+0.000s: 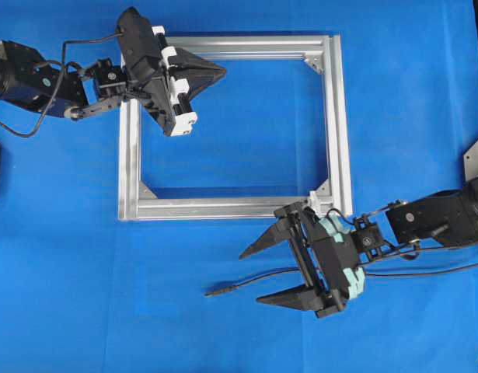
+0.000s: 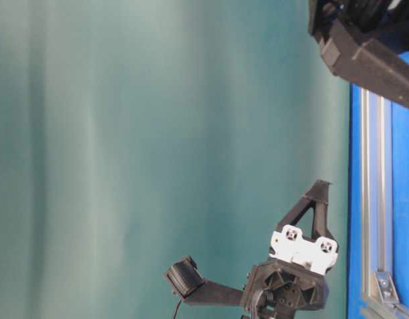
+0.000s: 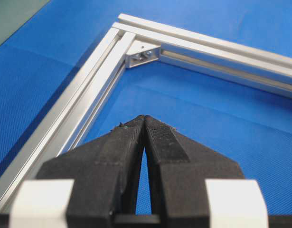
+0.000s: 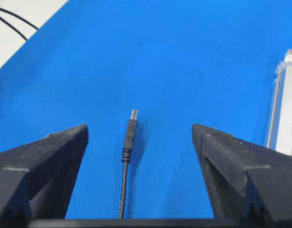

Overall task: Insert the wire through the string loop located on the right side.
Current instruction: 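Lower the right gripper and close it on the USB cable plug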

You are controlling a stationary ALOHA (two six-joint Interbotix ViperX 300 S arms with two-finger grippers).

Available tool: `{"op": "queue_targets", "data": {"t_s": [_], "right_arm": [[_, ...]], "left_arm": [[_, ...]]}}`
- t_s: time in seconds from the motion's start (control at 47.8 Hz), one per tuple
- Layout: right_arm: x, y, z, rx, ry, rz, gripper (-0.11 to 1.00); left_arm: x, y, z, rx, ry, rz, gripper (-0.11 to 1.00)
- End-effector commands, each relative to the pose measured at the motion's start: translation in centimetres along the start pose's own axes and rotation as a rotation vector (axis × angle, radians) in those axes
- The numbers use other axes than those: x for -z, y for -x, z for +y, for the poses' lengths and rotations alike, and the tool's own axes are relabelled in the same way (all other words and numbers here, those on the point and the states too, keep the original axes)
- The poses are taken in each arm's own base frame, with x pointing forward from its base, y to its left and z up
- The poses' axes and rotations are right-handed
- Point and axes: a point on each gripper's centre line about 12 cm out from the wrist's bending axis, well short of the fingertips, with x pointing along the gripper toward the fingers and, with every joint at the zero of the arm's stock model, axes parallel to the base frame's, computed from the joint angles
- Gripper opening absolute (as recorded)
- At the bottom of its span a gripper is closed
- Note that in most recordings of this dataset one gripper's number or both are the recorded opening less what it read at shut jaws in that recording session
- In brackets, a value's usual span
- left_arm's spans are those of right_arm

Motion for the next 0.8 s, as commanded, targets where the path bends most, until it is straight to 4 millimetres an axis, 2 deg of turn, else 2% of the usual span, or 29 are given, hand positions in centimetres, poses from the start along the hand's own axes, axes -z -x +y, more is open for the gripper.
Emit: {"op": "queue_targets", "data": {"t_s": [0.0, 0.167, 0.398, 0.67, 0.733, 0.774], "right_arm": [[-0.6, -0.4, -0.1, 0.013, -0.017, -0.02, 0.74], [2.3, -1.8, -0.1, 0.05, -0.071, 0.048, 0.75], [4.6, -3.3, -0.2, 0.087, -0.113, 0.089, 0.75], [5.0, -3.6, -0.3, 0.089, -0.111, 0.1, 0.72], [5.0, -3.6, -0.3, 0.09, -0.111, 0.1, 0.66], [4.9, -3.6, -0.3, 0.09, -0.107, 0.098, 0.57]], "left_arm": [[-1.4, 0.2, -0.2, 0.008, -0.001, -0.043, 0.0], [-1.4, 0.2, -0.2, 0.008, -0.001, -0.041, 0.0], [-1.3, 0.2, -0.2, 0.008, -0.001, -0.04, 0.0], [-1.4, 0.2, -0.2, 0.007, -0.001, -0.038, 0.0], [-1.3, 0.2, -0.2, 0.009, -0.003, -0.033, 0.0], [-1.3, 0.2, -0.2, 0.009, -0.005, -0.033, 0.0]]}}
